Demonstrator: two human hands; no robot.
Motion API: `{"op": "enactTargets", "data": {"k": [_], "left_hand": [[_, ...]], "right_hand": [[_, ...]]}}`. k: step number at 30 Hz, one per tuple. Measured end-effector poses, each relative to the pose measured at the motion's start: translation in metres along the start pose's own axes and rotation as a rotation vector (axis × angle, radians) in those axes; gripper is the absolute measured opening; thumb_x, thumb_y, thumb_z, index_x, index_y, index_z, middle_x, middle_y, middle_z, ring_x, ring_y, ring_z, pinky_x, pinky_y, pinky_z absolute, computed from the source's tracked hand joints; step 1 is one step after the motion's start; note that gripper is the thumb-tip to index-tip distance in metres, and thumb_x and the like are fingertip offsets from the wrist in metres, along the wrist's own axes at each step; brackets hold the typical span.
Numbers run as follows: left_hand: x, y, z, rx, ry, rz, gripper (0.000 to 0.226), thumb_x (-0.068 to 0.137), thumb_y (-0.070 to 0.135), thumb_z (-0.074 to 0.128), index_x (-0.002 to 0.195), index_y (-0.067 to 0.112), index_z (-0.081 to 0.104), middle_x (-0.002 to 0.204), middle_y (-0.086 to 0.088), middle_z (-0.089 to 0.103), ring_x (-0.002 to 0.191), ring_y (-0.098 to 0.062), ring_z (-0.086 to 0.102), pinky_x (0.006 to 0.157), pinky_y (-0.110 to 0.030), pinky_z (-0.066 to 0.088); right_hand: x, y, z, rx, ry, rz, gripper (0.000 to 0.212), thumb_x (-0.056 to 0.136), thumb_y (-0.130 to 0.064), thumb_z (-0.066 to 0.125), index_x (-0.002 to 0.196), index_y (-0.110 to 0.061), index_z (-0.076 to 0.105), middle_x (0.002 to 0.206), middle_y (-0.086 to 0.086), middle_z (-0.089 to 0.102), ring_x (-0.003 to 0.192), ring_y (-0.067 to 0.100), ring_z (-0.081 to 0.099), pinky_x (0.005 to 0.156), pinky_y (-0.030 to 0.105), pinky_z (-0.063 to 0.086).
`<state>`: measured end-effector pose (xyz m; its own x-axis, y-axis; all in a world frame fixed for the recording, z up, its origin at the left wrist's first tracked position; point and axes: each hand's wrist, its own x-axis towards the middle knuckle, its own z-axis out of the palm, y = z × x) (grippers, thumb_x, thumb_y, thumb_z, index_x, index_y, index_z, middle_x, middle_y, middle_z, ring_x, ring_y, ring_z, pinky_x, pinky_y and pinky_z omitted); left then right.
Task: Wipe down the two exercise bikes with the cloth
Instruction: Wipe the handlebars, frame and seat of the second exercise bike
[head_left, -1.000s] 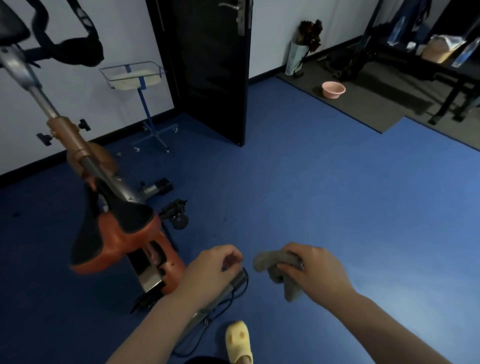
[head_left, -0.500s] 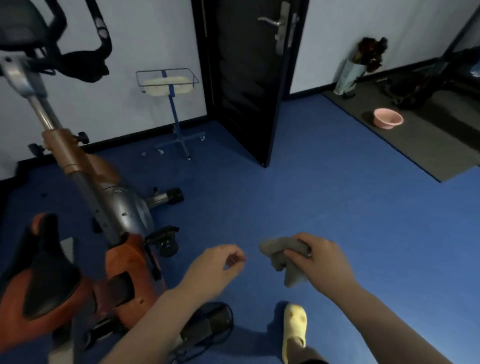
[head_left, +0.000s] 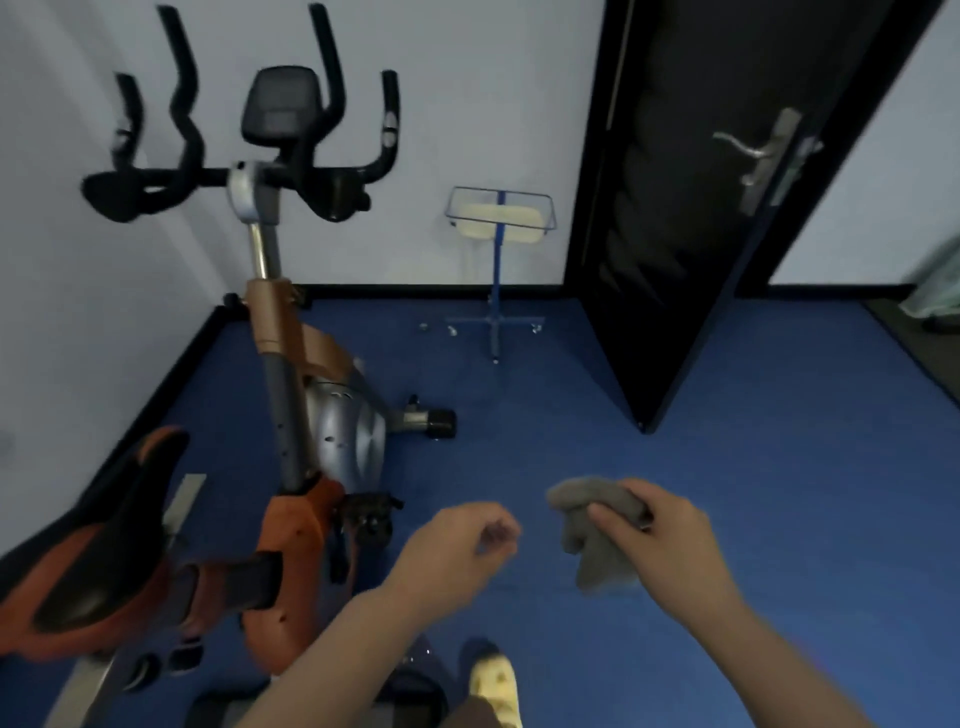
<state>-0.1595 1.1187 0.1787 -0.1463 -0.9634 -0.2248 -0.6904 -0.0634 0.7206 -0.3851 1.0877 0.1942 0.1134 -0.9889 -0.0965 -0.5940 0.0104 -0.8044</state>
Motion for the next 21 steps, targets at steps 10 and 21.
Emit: {"op": "enactTargets", "data": {"k": [10, 21], "left_hand": [[0.072, -0.061, -0.086, -0.113, 0.201, -0.144, 0.010, 0.091, 0.024, 0.063, 0.098, 0.030, 0.066, 0.092, 0.015, 0.067, 0.088, 0.001, 0.061, 0.084, -0.027, 0.051], [0.153, -0.094, -0.192, -0.169, 0.417, -0.191, 0.014, 0.093, 0.027, 0.061, 0.096, 0.040, 0.065, 0.092, 0.020, 0.067, 0.087, 0.006, 0.059, 0.076, -0.013, 0.048]], "right_hand": [[0.150, -0.076, 0.054, 0.030, -0.210, -0.229, 0.005, 0.083, -0.036, 0.070, 0.083, -0.039, 0.067, 0.077, -0.015, 0.069, 0.073, 0.002, 0.063, 0.066, 0.030, 0.053], [0.279, -0.159, 0.104, 0.248, -0.183, -0.359, 0.011, 0.084, -0.033, 0.070, 0.085, -0.044, 0.068, 0.081, -0.016, 0.071, 0.076, -0.001, 0.065, 0.062, 0.016, 0.050]]}}
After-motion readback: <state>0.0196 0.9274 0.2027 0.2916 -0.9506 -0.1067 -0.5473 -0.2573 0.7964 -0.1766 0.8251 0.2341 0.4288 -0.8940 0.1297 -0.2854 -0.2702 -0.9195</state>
